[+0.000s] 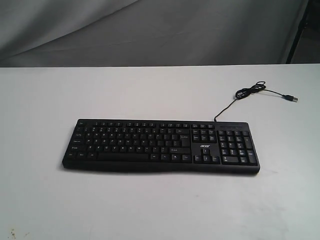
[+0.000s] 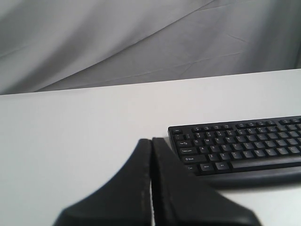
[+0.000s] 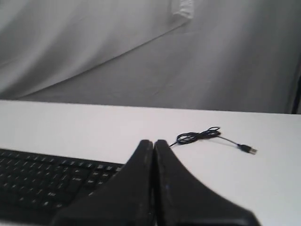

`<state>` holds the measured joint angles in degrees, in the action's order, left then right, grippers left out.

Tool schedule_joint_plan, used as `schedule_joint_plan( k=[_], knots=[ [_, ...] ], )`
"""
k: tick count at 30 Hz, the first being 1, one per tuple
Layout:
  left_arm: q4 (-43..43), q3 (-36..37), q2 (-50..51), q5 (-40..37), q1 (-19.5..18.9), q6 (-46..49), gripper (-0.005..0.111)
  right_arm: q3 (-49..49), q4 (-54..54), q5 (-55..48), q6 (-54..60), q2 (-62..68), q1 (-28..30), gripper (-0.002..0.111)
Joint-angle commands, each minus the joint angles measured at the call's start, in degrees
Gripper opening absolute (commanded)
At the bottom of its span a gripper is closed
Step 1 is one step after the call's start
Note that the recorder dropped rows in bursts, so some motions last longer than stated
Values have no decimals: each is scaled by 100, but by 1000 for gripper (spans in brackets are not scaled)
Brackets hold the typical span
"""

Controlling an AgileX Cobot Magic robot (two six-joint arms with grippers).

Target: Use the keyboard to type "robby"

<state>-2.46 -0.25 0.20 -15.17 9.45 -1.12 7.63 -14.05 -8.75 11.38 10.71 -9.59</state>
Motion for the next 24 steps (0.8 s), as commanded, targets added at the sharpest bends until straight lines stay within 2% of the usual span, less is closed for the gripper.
schedule_joint_plan(
  k=[1, 8, 14, 24],
  knots=[
    [-27, 25, -20, 42, 36, -16, 0, -473, -31, 37, -27, -821, 511, 0],
    [-27, 25, -20, 42, 36, -16, 0, -763, -47, 23, -27, -1044, 554, 0],
    [-27, 25, -20, 42, 36, -16, 0, -763, -35, -1008, -27, -1044, 554, 0],
    [-27, 25, -20, 42, 36, -16, 0, -763, -176, -994, -27, -1044, 554, 0]
  ],
)
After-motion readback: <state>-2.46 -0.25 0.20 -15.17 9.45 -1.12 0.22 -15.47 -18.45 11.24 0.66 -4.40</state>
